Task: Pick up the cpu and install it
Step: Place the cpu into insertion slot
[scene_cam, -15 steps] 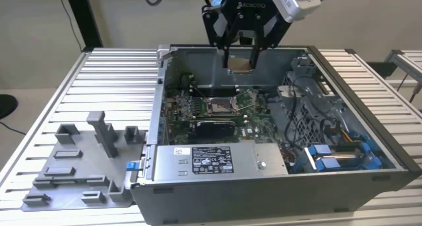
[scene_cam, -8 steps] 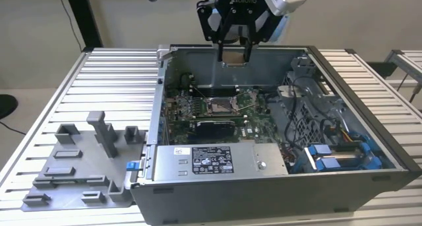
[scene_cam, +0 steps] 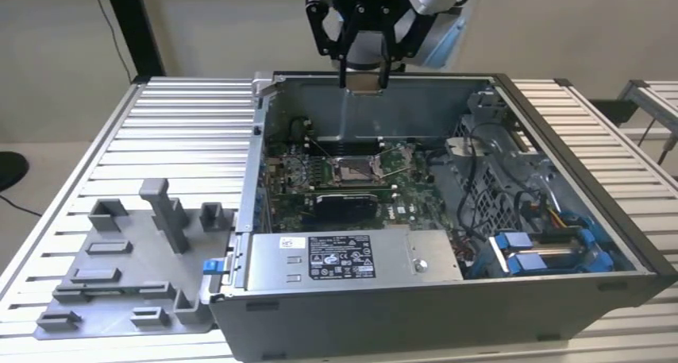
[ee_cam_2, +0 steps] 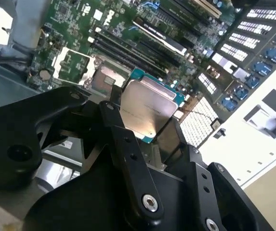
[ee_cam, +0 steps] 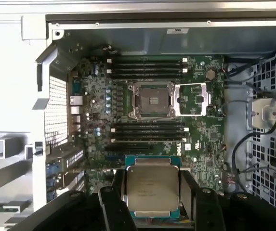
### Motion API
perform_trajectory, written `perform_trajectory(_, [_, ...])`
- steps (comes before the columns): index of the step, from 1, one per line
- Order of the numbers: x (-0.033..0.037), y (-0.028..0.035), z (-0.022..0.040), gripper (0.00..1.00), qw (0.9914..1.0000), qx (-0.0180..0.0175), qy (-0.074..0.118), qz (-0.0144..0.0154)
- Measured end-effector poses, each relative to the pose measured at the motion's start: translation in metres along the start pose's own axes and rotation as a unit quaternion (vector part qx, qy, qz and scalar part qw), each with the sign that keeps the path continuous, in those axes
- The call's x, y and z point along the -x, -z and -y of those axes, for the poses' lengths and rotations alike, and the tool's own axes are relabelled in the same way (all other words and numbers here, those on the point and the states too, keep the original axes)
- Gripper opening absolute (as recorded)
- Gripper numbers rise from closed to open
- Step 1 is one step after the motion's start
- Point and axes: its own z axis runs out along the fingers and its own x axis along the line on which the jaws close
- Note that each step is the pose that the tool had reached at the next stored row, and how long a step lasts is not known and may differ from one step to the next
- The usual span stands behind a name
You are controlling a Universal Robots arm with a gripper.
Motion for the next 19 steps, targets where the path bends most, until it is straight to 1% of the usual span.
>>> perform_trajectory(8, [-0.0095, -0.0039, -0.0293, 0.00, 1.00000, -0.0001, 0.000, 0.0000])
perform_trajectory(14, [-0.0156, -0.0075, -0.0545, 0.00, 1.00000, -0.0001, 0.000, 0.0000])
perform_trajectory(19, [-0.0180, -0.0106, -0.0759, 0.00, 1.00000, -0.0001, 0.000, 0.0000])
